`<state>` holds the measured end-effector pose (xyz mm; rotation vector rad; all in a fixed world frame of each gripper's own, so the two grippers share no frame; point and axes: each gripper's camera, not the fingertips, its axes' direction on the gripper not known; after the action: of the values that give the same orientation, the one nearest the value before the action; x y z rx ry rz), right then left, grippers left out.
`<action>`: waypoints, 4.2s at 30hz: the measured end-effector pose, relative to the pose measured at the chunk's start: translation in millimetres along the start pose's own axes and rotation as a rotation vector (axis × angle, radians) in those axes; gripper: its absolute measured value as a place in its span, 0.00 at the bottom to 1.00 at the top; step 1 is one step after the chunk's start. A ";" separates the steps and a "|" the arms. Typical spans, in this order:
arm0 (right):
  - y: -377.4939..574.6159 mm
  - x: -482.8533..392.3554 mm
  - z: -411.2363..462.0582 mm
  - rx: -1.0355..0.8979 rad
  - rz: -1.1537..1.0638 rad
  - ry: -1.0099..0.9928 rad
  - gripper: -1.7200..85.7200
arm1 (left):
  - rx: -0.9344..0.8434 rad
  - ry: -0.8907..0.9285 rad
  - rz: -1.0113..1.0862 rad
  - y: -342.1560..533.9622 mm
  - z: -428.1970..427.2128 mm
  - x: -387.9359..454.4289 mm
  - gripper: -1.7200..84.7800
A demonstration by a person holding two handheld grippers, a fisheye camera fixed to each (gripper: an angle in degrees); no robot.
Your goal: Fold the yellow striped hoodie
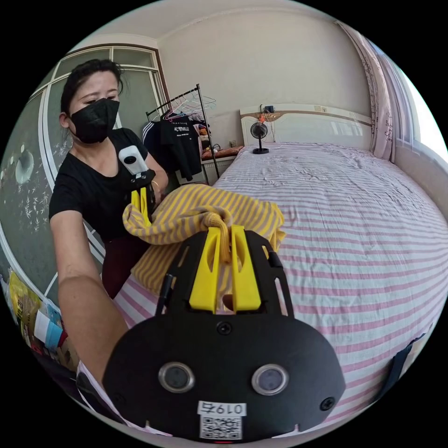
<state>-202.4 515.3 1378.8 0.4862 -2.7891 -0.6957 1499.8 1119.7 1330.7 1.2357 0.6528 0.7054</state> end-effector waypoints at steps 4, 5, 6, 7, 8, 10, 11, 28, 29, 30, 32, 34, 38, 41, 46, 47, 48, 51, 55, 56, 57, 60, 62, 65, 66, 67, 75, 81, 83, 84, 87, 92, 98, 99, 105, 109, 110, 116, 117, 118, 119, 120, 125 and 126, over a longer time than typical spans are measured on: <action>17.8 -7.2 -25.7 0.014 0.000 0.005 0.07 | -0.004 -0.009 -0.002 -9.2 23.1 13.4 0.03; 21.5 -8.4 -32.1 0.016 0.001 0.003 0.07 | -0.011 -0.018 0.009 -12.6 30.3 19.3 0.03; 23.4 -8.5 -34.6 0.013 0.005 -0.001 0.07 | -0.023 -0.029 0.020 -15.4 38.3 25.3 0.03; 27.5 -7.4 -38.7 0.001 0.019 -0.010 0.08 | -0.032 -0.033 0.024 -16.6 42.8 28.1 0.03; 32.6 -5.4 -43.0 -0.009 0.042 -0.016 0.09 | -0.053 -0.039 0.029 -18.7 52.3 33.0 0.03; 41.0 -5.7 -53.0 0.010 0.065 -0.021 0.10 | -0.068 -0.037 0.028 -20.4 64.0 38.4 0.03; 46.4 -6.7 -60.5 0.027 0.081 -0.017 0.11 | -0.077 -0.038 0.028 -21.3 70.3 41.8 0.03; 20.4 -82.3 -148.5 0.032 0.469 0.319 0.13 | -0.140 -0.149 0.197 -20.4 109.7 99.9 0.03; 11.5 -81.9 -135.3 -0.028 0.540 0.354 0.12 | -0.137 -0.151 0.204 -18.9 110.1 101.7 0.03; 8.3 -81.5 -129.3 -0.045 0.566 0.348 0.11 | -0.133 -0.146 0.202 -17.3 110.0 101.8 0.03; 7.3 -73.8 -122.0 0.045 0.727 0.262 0.11 | -0.126 -0.128 0.187 -14.9 109.4 99.9 0.03; 14.6 -65.9 -124.9 0.140 0.861 0.200 0.12 | -0.122 -0.112 0.173 -12.9 108.5 97.9 0.03; 20.5 -59.5 -126.0 0.095 1.068 0.284 0.13 | -0.110 -0.098 0.161 -6.4 106.3 97.7 0.03; 8.3 -58.7 -115.2 0.039 1.125 0.284 0.13 | -0.102 -0.089 0.154 -1.1 104.7 98.0 0.03; -4.1 -47.1 -95.9 0.023 1.210 0.230 0.11 | -0.100 -0.079 0.153 3.7 101.7 99.1 0.03; -5.8 -45.3 -96.7 0.047 1.226 0.237 0.09 | -0.101 -0.080 0.154 5.0 100.8 99.8 0.03; -6.6 -44.4 -96.1 0.045 1.233 0.247 0.08 | -0.102 -0.083 0.158 6.5 99.9 101.0 0.03; -11.8 -43.6 -88.3 -0.023 1.252 0.306 0.03 | -0.101 -0.108 0.179 10.9 95.8 106.7 0.03; -38.9 -73.3 -90.3 -0.050 1.112 0.485 0.02 | -0.074 -0.174 0.216 18.4 85.9 118.1 0.03; -40.8 -78.0 -81.5 -0.127 1.078 0.529 0.02 | -0.071 -0.195 0.233 21.1 84.8 122.8 0.03; -39.6 -79.8 -76.2 -0.152 1.062 0.536 0.02 | -0.079 -0.202 0.253 23.8 86.1 128.0 0.03; -20.3 -85.9 -55.5 -0.159 1.059 0.516 0.02 | -0.101 -0.240 0.297 32.9 91.4 138.7 0.04; -6.8 -92.2 -42.8 -0.137 1.061 0.493 0.02 | -0.097 -0.260 0.306 38.8 90.1 142.1 0.05; 5.2 -106.1 -33.0 -0.105 1.040 0.463 0.02 | -0.076 -0.251 0.311 48.0 82.1 144.5 0.07; 6.6 -109.9 -31.3 -0.098 1.033 0.460 0.03 | -0.066 -0.220 0.311 51.9 77.1 144.7 0.08; 8.2 -118.1 -26.4 -0.092 1.021 0.463 0.03 | -0.058 -0.204 0.305 53.7 74.2 144.3 0.08; -2.2 -188.9 9.1 -0.099 0.956 0.637 0.08 | -0.058 -0.227 0.290 75.2 55.9 141.6 0.05; -27.0 -320.6 12.6 0.159 0.859 0.734 0.03 | 0.016 -0.221 0.320 96.9 29.5 136.3 0.04; -41.0 -376.7 46.2 0.130 0.805 0.753 0.03 | 0.070 -0.183 0.311 108.4 10.3 128.5 0.04; -43.5 -389.2 56.5 0.106 0.798 0.772 0.03 | 0.098 -0.182 0.304 118.2 -2.8 122.7 0.05; -52.4 -453.2 105.0 0.119 0.724 0.850 0.09 | 0.160 -0.248 0.266 147.3 -39.3 101.1 0.06; -83.0 -524.8 198.3 0.244 0.647 0.875 0.05 | 0.219 -0.466 0.069 193.8 -101.1 36.8 0.09; -92.2 -532.3 288.5 0.231 0.701 0.801 0.05 | 0.101 -0.415 -0.027 213.3 -116.2 -19.0 0.14; -94.6 -535.6 292.5 0.217 0.692 0.835 0.06 | 0.078 -0.446 0.005 213.1 -114.2 -17.6 0.15; -124.9 -563.7 315.3 0.029 0.572 1.158 0.13 | 0.010 -0.472 0.015 208.7 -103.0 -30.7 0.18; -118.4 -557.3 323.3 -0.002 0.574 1.205 0.11 | 0.048 -0.501 -0.063 206.3 -106.6 -43.2 0.17; -113.4 -548.8 326.7 -0.025 0.586 1.209 0.10 | 0.020 -0.494 -0.068 203.9 -101.8 -47.1 0.16; -63.4 -515.4 325.0 0.056 0.776 1.097 0.03 | -0.024 -0.515 -0.091 204.6 -92.4 -62.3 0.13; -56.8 -515.1 325.0 0.079 0.797 1.073 0.03 | -0.023 -0.526 -0.086 207.4 -93.6 -64.0 0.12; -43.9 -514.3 327.2 0.106 0.836 1.030 0.02 | -0.022 -0.530 -0.080 209.0 -94.4 -64.6 0.11; -32.4 -513.4 332.7 0.093 0.864 1.015 0.02 | -0.008 -0.530 -0.068 213.6 -97.2 -66.4 0.10; -27.4 -513.9 336.1 0.083 0.869 1.020 0.02 | 0.006 -0.525 -0.053 218.8 -100.2 -69.3 0.08; -0.2 -528.0 363.9 0.036 0.823 1.047 0.01 | 0.093 -0.487 -0.002 250.4 -113.1 -82.7 0.05; 1.1 -529.3 367.2 0.026 0.814 1.051 0.01 | 0.106 -0.472 -0.013 261.4 -113.1 -87.2 0.04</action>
<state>176.4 863.1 990.8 -0.2549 -1.7302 -0.1176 1325.9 1166.6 1568.0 1.4313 0.3085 0.3488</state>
